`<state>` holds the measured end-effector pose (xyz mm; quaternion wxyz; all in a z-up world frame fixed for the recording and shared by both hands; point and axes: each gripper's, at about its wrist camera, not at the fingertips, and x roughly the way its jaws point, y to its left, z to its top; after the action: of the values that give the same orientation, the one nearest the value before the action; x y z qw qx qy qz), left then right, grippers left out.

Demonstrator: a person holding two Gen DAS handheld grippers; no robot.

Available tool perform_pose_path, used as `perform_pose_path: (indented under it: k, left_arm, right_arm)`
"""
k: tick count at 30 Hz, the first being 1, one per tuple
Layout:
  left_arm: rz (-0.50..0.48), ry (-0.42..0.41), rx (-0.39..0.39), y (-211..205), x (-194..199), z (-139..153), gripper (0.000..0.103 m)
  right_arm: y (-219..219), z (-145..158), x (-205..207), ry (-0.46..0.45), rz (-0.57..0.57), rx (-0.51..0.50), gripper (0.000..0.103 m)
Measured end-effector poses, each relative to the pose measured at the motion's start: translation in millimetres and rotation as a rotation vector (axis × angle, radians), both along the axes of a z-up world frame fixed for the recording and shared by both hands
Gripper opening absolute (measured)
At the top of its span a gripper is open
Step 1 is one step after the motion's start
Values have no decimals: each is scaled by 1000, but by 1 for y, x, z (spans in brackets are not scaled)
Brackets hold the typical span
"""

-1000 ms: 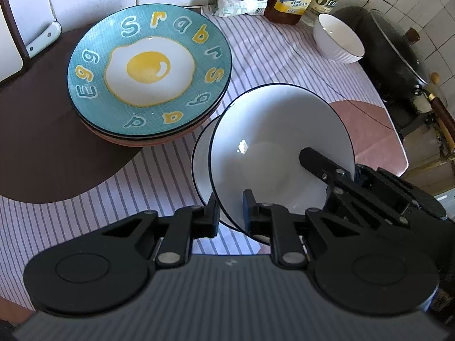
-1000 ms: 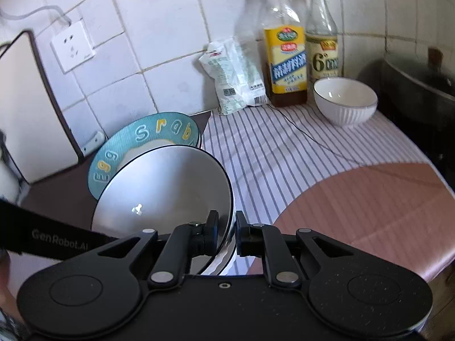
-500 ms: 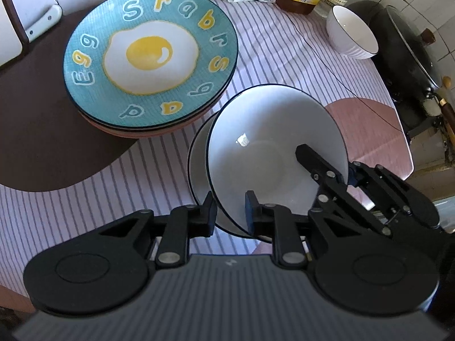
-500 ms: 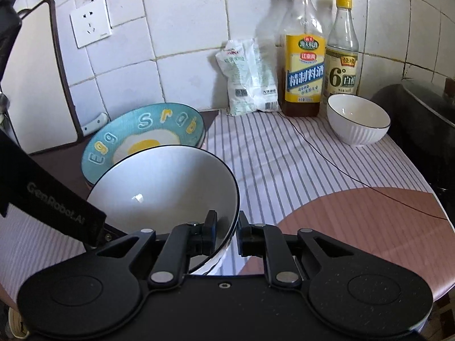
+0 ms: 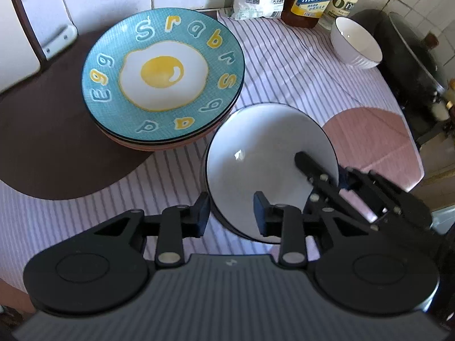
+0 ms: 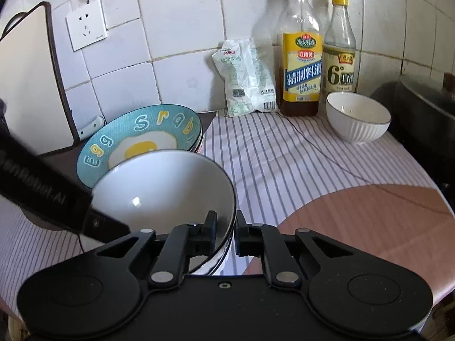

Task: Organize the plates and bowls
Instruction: 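Lower the second bowl into the first bowl and open both grippers, then move the left gripper to the white bowl by the bottles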

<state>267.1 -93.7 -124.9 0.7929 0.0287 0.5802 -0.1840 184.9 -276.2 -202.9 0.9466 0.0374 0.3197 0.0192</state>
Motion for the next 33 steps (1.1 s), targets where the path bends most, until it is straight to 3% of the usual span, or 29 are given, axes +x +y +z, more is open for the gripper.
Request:
perform_pose_path:
  k: [4, 8, 13, 16, 23, 26, 33]
  left_arm:
    - [-8, -48, 13, 4, -8, 6, 32]
    - [-2, -36, 6, 9, -7, 8, 32]
    - [-8, -30, -17, 13, -4, 20, 38]
    - [-30, -45, -39, 11, -6, 32, 41]
    - [-132, -100, -83, -5, -6, 62, 43]
    - [-199, -138, -128, -15, -3, 75, 47]
    - [-319, -215, -147, -49, 19, 90, 52]
  right_arm:
    - [6, 0, 0, -19, -4, -24, 12]
    - [2, 1, 1, -11, 2, -2, 15]
    - [-14, 22, -12, -41, -5, 89, 35]
    - [-27, 37, -22, -63, -10, 91, 40]
    - [-60, 61, -39, -95, -56, 39, 45]
    - [-71, 68, -41, -111, -58, 11, 51]
    - [-91, 72, -30, -185, -74, -68, 69]
